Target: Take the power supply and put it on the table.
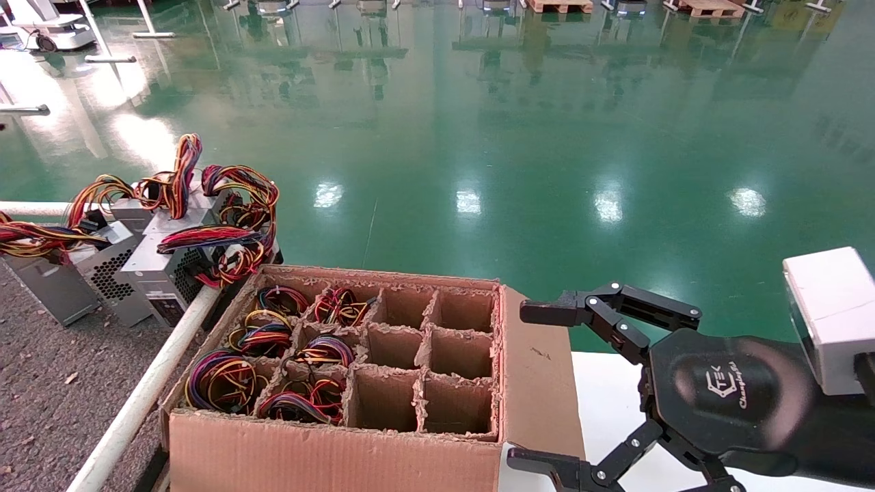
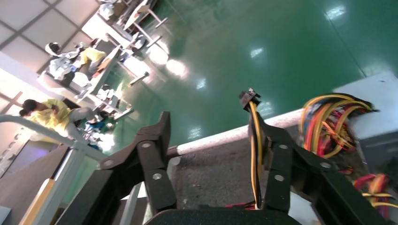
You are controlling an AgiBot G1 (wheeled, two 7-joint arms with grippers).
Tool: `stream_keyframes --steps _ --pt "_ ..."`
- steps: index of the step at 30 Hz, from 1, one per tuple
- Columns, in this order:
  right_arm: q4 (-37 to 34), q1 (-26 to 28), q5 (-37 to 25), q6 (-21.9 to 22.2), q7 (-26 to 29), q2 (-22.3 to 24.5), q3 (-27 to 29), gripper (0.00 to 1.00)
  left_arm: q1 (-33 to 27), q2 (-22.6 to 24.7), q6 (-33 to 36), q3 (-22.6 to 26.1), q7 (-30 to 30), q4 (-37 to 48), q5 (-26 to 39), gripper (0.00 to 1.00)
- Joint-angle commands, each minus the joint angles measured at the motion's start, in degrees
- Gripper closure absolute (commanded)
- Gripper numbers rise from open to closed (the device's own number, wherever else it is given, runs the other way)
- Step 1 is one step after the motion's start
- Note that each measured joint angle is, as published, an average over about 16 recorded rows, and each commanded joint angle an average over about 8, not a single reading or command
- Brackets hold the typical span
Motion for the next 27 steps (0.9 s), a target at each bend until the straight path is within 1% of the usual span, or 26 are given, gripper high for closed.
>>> stream_keyframes --steps 1,8,14,17,21,24,27 --pt "0.00 0.00 0.00 0.00 0.00 0.00 0.00 0.00 -0.03 0.05 0.37 0.17 0.01 0.25 0.25 0.00" --pt "-0.01 0.01 0.01 0.00 -0.01 0.00 -0.01 0.00 -1.15 0.80 5.17 1.67 0.52 0.75 2.57 0.00" --pt "-0.01 0.01 0.01 0.00 -0.01 0.00 -0.02 0.00 -0.48 -0.29 7.03 -0.14 1.20 -1.62 0.08 0.00" --pt "-0.01 0.01 0.01 0.00 -0.01 0.00 -0.02 0.00 0.38 -1.22 6.46 -2.09 1.86 -3.78 -2.71 0.00" --pt "-0.01 0.01 0.01 0.00 -0.01 0.01 -0.03 0.00 2.26 -2.62 5.71 -6.34 3.79 -9.02 -8.86 0.00" --pt "-0.01 0.01 0.02 0.00 -0.02 0.01 -0.03 0.00 3.85 -3.47 6.52 -10.06 5.66 -13.57 -14.31 0.00" --pt "-0.02 0.01 0.02 0.00 -0.02 0.01 -0.03 0.00 4.66 -3.66 7.97 -12.93 7.01 -16.40 -18.55 0.00"
